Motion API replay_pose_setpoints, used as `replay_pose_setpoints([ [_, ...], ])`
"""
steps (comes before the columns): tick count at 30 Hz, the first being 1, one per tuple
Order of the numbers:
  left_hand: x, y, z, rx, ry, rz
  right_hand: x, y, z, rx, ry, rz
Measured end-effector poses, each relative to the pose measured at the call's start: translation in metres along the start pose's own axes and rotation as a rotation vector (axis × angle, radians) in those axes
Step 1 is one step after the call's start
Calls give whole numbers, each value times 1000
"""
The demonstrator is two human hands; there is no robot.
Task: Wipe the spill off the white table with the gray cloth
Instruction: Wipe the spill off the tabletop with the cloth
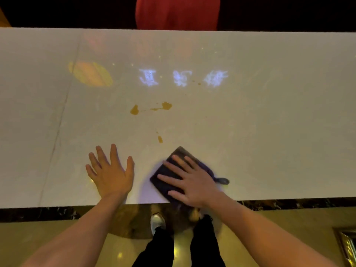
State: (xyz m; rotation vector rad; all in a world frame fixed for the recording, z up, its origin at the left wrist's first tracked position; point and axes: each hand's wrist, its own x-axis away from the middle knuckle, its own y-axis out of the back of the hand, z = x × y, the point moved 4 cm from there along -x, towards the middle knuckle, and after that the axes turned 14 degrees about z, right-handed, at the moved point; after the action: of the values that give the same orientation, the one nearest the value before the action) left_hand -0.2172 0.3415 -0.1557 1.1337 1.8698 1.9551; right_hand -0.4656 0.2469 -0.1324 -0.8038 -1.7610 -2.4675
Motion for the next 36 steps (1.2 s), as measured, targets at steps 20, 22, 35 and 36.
replay_pose_setpoints([
  [20, 5, 11, -5, 12, 7, 13, -33, 18, -10, -177, -334, -88],
  [22, 5, 11, -4, 1, 13, 23, -28, 27, -76, -225, -616, -136],
  [35, 11, 25, -3, 159, -5, 14, -43, -5, 106, -97, -90, -6],
  [36, 10, 24, -3, 140, -2, 27, -44, 1, 84, -80, -78, -11],
])
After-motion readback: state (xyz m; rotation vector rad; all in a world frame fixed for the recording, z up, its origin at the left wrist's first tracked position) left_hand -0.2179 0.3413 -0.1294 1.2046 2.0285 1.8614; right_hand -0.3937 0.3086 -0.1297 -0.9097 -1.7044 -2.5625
